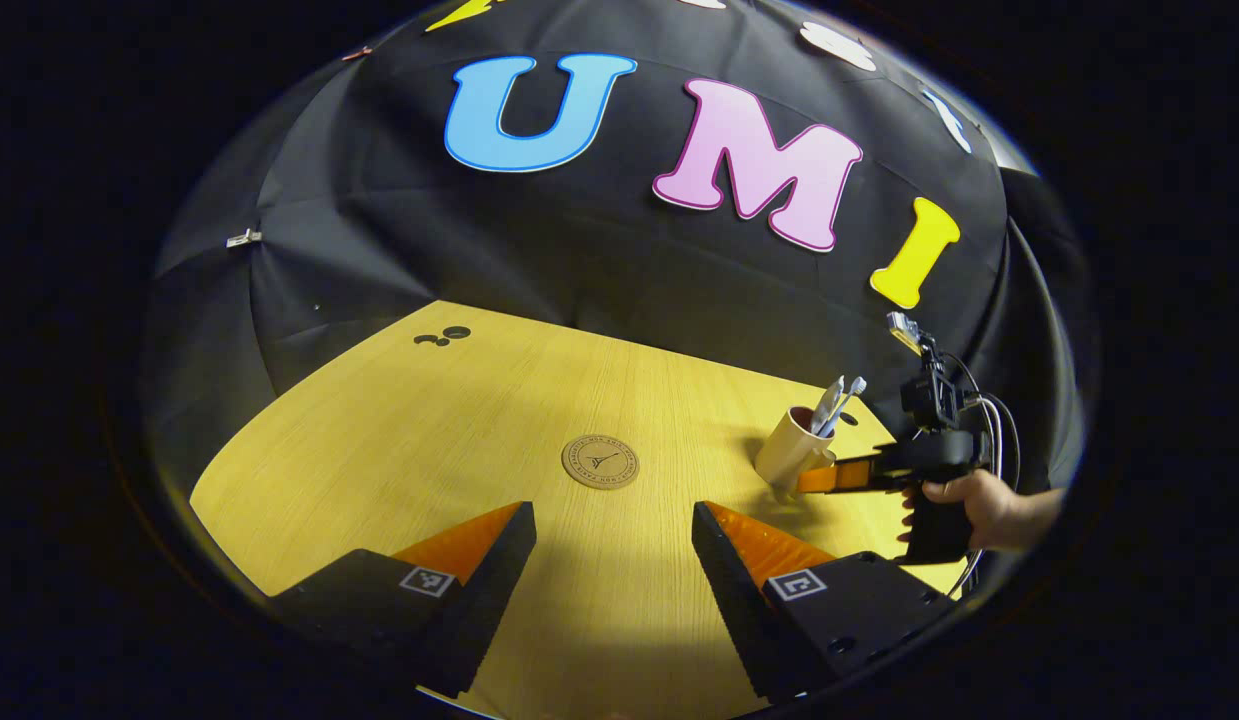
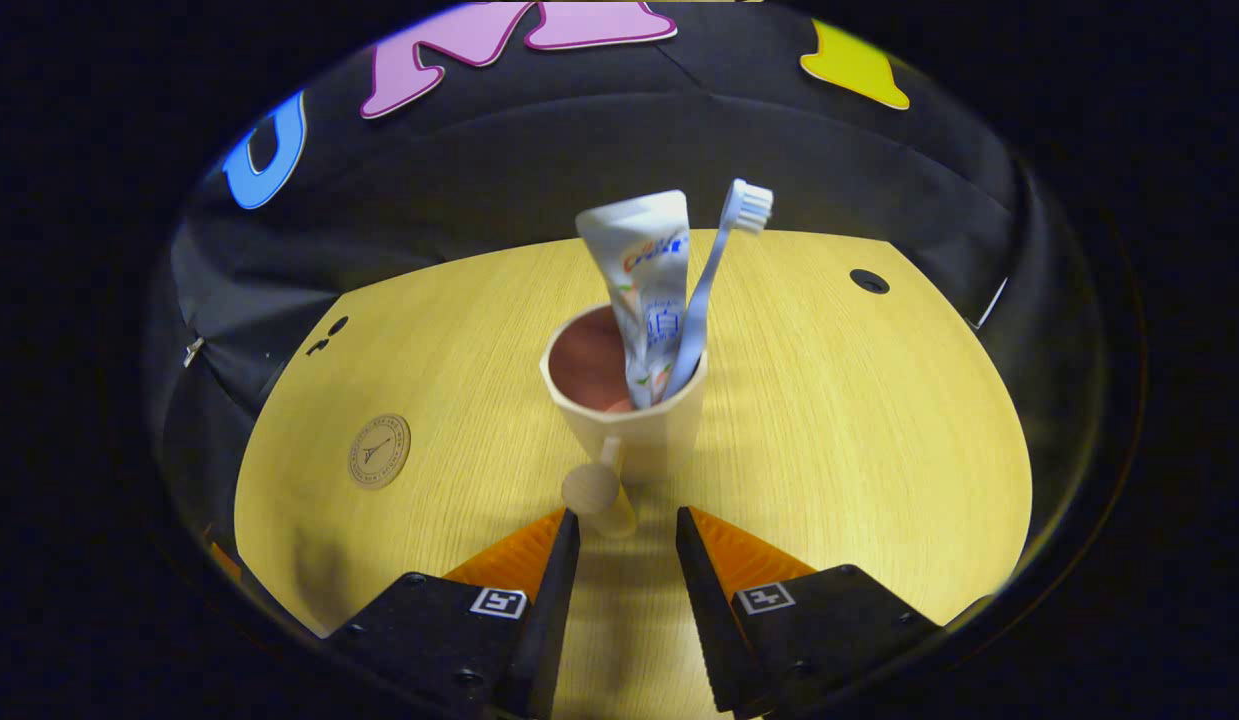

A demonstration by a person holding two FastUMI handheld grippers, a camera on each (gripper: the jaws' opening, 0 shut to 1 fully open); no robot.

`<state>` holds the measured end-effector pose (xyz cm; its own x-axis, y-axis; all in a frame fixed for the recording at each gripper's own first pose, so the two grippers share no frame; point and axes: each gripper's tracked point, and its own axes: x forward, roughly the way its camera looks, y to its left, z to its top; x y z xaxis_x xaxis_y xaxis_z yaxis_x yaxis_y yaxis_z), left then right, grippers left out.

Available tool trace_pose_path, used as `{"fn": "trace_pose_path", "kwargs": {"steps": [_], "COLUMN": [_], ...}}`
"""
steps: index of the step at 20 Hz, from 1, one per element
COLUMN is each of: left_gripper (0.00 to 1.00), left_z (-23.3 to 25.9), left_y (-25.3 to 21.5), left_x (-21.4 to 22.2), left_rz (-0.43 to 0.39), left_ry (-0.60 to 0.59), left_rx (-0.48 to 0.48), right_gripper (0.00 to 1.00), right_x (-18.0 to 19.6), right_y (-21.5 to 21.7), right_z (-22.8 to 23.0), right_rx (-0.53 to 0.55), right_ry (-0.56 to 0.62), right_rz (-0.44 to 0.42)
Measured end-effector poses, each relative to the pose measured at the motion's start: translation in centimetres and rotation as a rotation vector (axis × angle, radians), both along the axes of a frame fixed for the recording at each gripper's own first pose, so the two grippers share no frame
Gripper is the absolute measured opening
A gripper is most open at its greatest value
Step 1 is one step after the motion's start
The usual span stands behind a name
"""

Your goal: Put the toothbrush and toothpaste on the desktop into the cup, then pick up the cup and place it on the coaster on the desktop.

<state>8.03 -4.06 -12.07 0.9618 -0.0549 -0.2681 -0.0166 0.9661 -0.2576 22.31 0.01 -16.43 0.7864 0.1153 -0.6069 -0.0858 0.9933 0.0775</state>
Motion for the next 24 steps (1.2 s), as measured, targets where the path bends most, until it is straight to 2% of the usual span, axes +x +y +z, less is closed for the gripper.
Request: {"fn": "trace_pose_path", "kwargs": {"steps": [1, 2, 7, 13, 14, 15, 18, 19, 21, 22, 23, 24], "left_gripper": [0.98, 0.98, 0.98, 0.98, 0.98, 0.98, 0.98, 0.98, 0.98, 0.98, 0.98, 0.98], "left_z": [-0.4, -0.6, -1.9, -3.3, -3.6, -3.9, -4.5, -4.7, -4.6, -4.5, -4.5, -4.3], "left_y": [0.2, 0.4, 1.8, 4.1, 4.3, 4.4, 4.0, 3.8, 3.4, 3.1, 2.7, 2.4], "left_x": [-0.2, -0.5, -1.9, -3.7, -4.0, -4.2, -4.7, -4.8, -5.1, -5.1, -5.1, -5.0], "left_rz": [0.008, 0.014, 0.054, 0.134, 0.148, 0.159, 0.178, 0.181, 0.184, 0.183, 0.18, 0.174], "left_ry": [0.008, 0.016, 0.046, 0.079, 0.084, 0.09, 0.116, 0.122, 0.128, 0.129, 0.13, 0.129], "left_rx": [-0.007, -0.016, -0.042, -0.108, -0.12, -0.131, -0.154, -0.154, -0.146, -0.144, -0.143, -0.144], "right_gripper": [0.51, 0.61, 0.61, 0.6, 0.7, 0.6, 0.61, 0.44, 0.39, 0.29, 0.41, 0.36], "right_x": [0.2, 0.5, 1.1, 2.3, 2.4, 2.5, 2.6, 2.8, 2.9, 3.3, 3.1, 3.1], "right_y": [0.1, 0.2, 1.5, 1.7, 1.9, 1.8, 2.1, 2.1, 2.3, 2.1, 2.2, 2.3], "right_z": [0.3, 0.5, 0.1, 0.8, 0.7, 0.6, -0.3, -0.6, -1.0, -1.2, -0.9, -1.0], "right_rx": [-0.008, -0.009, 0.021, 0.006, 0.012, 0.016, 0.019, 0.02, 0.02, 0.022, 0.024, 0.02], "right_ry": [0.025, 0.045, 0.183, 0.284, 0.3, 0.314, 0.352, 0.357, 0.37, 0.368, 0.37, 0.373], "right_rz": [0.01, 0.02, 0.032, 0.028, 0.026, 0.026, 0.018, 0.018, 0.026, 0.018, 0.019, 0.022]}}
